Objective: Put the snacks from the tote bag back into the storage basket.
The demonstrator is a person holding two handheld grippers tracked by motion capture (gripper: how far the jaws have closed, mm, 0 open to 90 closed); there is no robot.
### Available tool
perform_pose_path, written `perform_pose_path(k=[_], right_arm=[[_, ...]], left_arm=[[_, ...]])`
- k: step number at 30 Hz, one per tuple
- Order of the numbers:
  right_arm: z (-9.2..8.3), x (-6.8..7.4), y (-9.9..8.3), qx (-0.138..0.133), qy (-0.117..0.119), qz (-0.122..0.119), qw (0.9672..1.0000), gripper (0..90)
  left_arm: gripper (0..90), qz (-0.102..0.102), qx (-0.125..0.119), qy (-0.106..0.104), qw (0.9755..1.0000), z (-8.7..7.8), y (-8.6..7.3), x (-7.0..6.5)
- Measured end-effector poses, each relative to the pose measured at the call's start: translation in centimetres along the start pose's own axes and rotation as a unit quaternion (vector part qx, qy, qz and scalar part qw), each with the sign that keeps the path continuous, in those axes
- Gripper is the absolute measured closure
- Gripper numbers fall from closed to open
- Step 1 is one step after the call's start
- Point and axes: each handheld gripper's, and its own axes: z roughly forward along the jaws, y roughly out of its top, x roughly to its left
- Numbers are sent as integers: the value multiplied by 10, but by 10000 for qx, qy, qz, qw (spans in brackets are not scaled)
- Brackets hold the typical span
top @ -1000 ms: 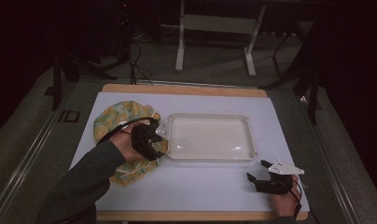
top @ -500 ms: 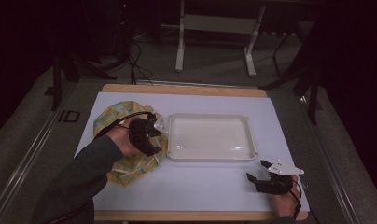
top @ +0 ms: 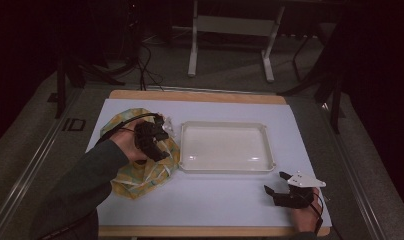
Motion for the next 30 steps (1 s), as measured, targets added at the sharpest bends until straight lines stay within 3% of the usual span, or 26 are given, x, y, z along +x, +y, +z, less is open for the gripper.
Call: perform_pose_path(k=[7, 15, 30], right_arm=[[0, 0, 0, 2, 2, 0, 10000, 195], [0, 0, 0, 3, 3, 0, 10000, 195], [1, 0, 0, 18, 1, -19, 10000, 195]], left_arm=[[411, -13, 83, 6, 10000, -5, 1, 5], [405, -184, 71, 71, 9998, -9, -3, 13], [406, -433, 258, 116, 9987, -17, -17, 30]])
